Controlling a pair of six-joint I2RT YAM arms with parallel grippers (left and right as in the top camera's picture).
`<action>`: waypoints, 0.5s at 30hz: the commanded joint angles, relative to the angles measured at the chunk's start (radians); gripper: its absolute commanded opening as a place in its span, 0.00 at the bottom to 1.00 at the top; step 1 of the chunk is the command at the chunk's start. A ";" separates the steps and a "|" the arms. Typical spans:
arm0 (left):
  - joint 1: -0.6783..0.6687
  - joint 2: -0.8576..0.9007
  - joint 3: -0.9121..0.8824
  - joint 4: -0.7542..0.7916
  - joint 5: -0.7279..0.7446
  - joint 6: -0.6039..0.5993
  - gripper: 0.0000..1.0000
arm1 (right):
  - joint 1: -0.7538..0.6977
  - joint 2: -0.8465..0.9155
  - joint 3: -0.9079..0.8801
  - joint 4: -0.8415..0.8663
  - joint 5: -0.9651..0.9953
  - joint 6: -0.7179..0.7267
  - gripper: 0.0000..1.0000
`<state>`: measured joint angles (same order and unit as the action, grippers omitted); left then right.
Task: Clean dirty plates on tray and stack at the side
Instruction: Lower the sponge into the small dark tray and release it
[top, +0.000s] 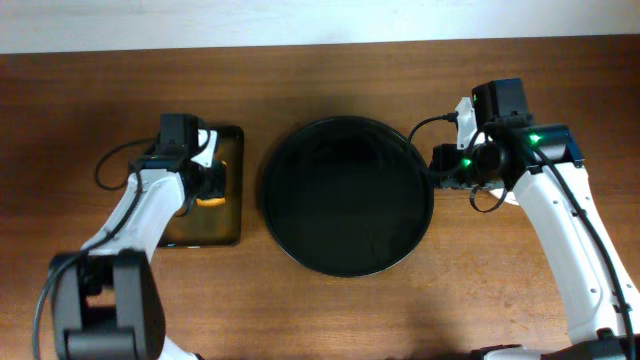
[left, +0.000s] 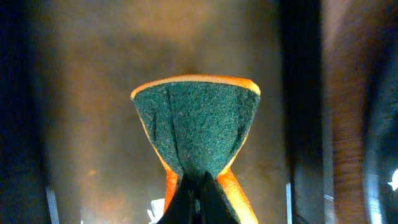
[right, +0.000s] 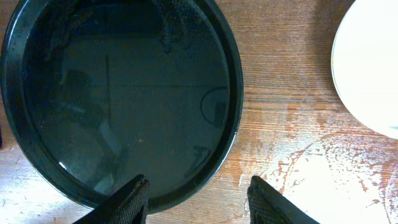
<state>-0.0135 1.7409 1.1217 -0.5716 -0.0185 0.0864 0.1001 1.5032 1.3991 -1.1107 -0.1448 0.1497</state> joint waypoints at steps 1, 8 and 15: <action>0.004 0.116 -0.010 0.003 -0.008 0.008 0.00 | 0.004 -0.008 0.005 -0.001 -0.002 -0.008 0.53; 0.004 0.076 0.079 -0.114 -0.007 -0.034 0.00 | 0.004 -0.008 0.005 -0.008 -0.002 -0.008 0.53; 0.004 -0.051 0.082 -0.142 -0.015 -0.034 0.00 | 0.004 -0.008 0.005 -0.009 -0.002 -0.008 0.53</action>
<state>-0.0135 1.7035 1.1896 -0.7128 -0.0261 0.0631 0.1001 1.5032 1.3991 -1.1187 -0.1448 0.1497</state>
